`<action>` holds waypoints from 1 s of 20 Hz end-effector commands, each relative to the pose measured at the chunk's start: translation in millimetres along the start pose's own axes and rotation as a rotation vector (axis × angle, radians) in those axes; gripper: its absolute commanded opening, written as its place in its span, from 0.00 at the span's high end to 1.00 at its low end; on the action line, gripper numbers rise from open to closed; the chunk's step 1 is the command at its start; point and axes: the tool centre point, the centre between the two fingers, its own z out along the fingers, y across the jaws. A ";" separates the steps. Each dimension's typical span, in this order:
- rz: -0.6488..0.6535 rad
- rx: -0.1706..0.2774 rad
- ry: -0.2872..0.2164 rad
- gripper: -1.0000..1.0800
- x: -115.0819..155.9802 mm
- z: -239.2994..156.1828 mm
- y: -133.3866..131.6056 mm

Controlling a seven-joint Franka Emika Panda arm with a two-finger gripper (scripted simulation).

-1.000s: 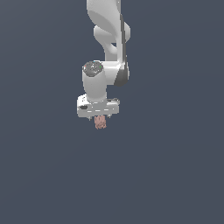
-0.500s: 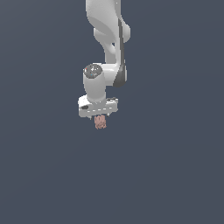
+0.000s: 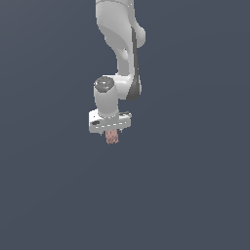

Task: Pick up the object and move it to a goal position.

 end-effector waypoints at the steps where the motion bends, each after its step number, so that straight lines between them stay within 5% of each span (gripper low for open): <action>1: -0.001 0.000 -0.001 0.04 -0.9 12.8 -0.5; 9: -0.003 0.000 -0.001 0.04 -0.6 31.6 -0.2; 10: -0.003 0.000 -0.001 1.00 -0.6 31.6 -0.2; 20: -0.002 0.000 0.001 1.00 -0.3 30.7 0.1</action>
